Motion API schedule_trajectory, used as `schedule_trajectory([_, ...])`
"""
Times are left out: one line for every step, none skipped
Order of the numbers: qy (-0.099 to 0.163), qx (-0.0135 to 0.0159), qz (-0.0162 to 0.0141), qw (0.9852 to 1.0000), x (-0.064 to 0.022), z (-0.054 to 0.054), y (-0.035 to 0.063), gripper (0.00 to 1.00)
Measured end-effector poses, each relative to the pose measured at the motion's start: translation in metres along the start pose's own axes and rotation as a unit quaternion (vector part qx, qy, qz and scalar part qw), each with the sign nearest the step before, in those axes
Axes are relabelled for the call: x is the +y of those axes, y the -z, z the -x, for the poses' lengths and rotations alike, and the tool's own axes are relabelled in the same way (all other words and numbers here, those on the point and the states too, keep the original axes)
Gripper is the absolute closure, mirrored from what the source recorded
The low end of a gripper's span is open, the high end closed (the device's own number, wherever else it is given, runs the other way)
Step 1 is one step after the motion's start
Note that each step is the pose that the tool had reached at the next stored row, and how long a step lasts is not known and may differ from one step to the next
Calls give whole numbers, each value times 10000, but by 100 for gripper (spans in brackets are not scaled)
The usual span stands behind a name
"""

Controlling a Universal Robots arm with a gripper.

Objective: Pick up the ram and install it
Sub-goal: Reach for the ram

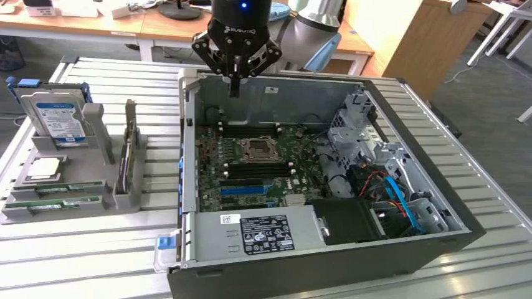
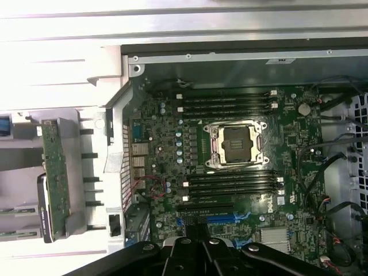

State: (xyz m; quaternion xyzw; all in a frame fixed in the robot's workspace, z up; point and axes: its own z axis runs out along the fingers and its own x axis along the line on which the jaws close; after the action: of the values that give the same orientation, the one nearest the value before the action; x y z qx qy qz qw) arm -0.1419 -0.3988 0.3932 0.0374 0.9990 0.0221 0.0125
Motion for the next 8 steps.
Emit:
schedule_trajectory([0, 0, 0, 10000, -1, -17, 1, 89])
schedule_trajectory([0, 0, 0, 10000, -3, -35, 1, 89])
schedule_trajectory([0, 0, 0, 10000, -4, -52, 1, 89])
schedule_trajectory([0, 0, 0, 10000, -5, -68, 1, 89])
schedule_trajectory([0, 0, 0, 10000, -7, -89, 2, 89])
schedule_trajectory([1, 0, 0, 10000, -8, -107, 2, 89])
schedule_trajectory([0, 0, 0, 10000, -9, -126, 3, 89])
schedule_trajectory([0, 0, 0, 10000, -10, -145, 3, 89])
